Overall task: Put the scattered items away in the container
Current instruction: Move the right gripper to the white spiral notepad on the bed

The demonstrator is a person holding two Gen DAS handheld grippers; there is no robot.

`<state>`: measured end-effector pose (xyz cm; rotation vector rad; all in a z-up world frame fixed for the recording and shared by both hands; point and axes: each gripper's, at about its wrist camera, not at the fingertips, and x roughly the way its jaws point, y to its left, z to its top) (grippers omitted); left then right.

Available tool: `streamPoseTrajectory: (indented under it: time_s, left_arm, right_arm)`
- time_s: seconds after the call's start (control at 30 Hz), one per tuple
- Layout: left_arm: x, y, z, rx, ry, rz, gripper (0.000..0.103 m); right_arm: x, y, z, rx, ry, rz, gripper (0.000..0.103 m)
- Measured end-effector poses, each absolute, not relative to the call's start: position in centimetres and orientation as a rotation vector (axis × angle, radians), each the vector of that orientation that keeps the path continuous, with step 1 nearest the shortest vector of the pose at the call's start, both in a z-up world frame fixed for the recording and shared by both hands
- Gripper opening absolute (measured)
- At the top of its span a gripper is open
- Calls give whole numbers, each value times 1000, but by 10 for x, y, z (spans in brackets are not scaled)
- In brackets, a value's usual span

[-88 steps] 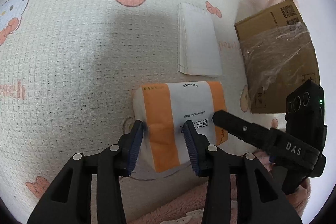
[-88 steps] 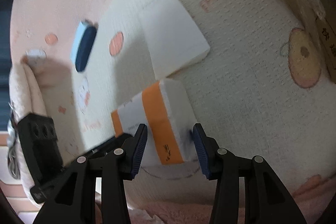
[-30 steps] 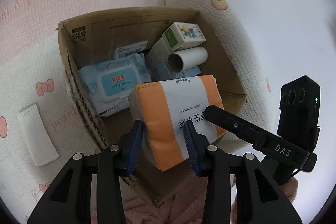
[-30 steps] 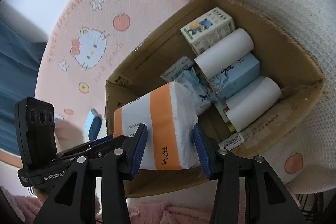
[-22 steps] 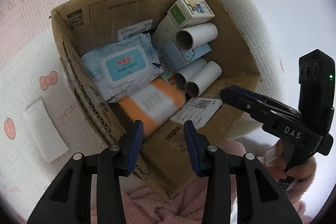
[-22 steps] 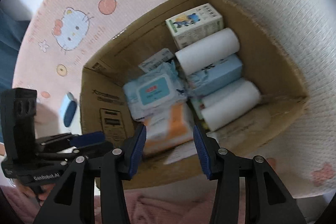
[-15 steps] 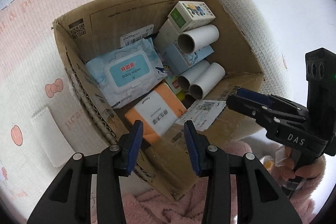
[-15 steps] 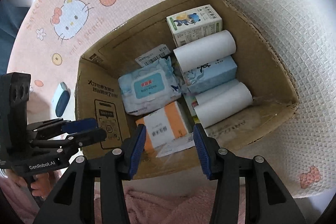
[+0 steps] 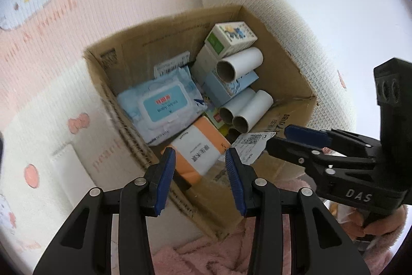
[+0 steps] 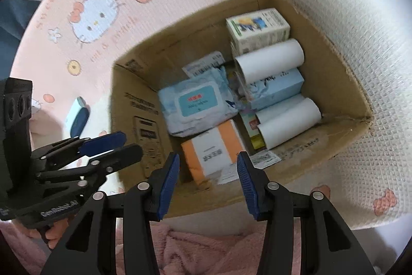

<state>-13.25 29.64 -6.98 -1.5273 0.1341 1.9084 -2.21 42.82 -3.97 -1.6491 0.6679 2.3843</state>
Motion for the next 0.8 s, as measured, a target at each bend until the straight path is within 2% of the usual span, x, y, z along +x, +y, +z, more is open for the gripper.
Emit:
streamPoseTrajectory:
  time_s: [0.13, 0.17, 0.4, 0.67, 0.8]
  left_arm:
    - [-124, 270, -49, -1432, 163, 1981, 56]
    - [-120, 259, -46, -1414, 155, 1988, 57]
    - [-102, 180, -44, -1368, 21, 2078, 57]
    - [-97, 109, -84, -1450, 2, 2181, 57]
    - [-104, 73, -118, -1574, -103, 2153, 57]
  right_arm:
    - [-12, 405, -22, -1549, 653, 2443, 45]
    - [-8, 398, -19, -1526, 653, 2471, 49]
    - [8, 337, -15, -1455, 553, 2558, 49]
    - [15, 271, -37, -1500, 571, 2594, 49]
    - [9, 243, -57, -1531, 600, 2613, 49]
